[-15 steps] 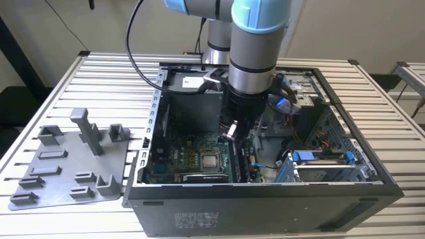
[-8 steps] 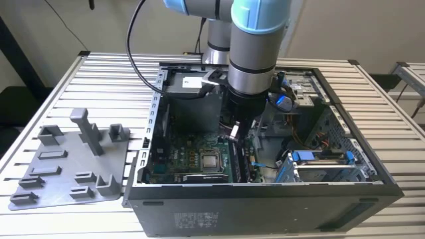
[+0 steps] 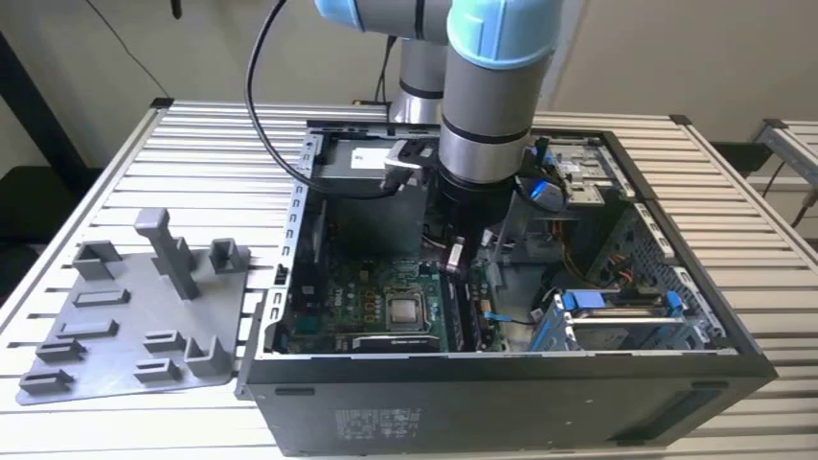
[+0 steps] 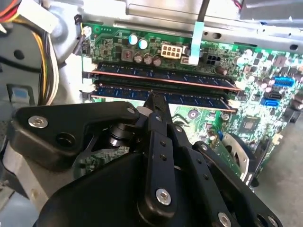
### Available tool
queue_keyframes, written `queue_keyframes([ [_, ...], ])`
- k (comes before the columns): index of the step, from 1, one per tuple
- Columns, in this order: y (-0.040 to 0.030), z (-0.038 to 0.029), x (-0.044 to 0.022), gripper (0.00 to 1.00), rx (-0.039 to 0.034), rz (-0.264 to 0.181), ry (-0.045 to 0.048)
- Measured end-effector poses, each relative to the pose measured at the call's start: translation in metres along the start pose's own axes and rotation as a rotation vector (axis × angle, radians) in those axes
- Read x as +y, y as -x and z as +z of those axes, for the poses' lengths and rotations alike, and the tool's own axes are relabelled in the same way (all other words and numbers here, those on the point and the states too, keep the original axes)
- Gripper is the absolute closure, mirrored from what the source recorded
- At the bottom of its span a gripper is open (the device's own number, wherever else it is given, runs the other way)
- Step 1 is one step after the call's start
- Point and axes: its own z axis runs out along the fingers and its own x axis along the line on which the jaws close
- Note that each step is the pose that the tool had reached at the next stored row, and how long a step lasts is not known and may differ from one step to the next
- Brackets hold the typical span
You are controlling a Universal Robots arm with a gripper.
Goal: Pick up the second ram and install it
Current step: 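Press down the second ram until it locks into place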
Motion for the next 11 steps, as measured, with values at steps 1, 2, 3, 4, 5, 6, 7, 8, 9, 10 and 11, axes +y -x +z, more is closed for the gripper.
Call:
queue_keyframes([
  [1, 0.0, 0.0003, 0.0, 0.89, -0.0004, -0.017, 0.0009],
  [2, 0.0, 0.0007, 0.0, 0.89, -0.001, -0.035, 0.0015],
  [3, 0.0, 0.0011, 0.0, 0.89, -0.0016, -0.053, 0.002],
  [4, 0.0, 0.0014, 0.0, 0.89, -0.0023, -0.071, 0.0023],
  [5, 0.0, 0.0017, 0.0001, 0.89, -0.0031, -0.089, 0.0026],
  [6, 0.0, 0.0021, 0.0001, 0.89, -0.0039, -0.107, 0.0029],
  [7, 0.0, 0.0025, 0.0001, 0.89, -0.0047, -0.126, 0.0031],
  [8, 0.0, 0.0027, 0.0001, 0.89, -0.0054, -0.144, 0.0033],
  [9, -0.0001, 0.003, 0.0001, 0.89, -0.006, -0.162, 0.0036],
  [10, 0.0, 0.0034, 0.0001, 0.89, -0.007, -0.18, 0.0038],
  [11, 0.0, 0.0037, 0.0001, 0.89, -0.0078, -0.198, 0.004],
])
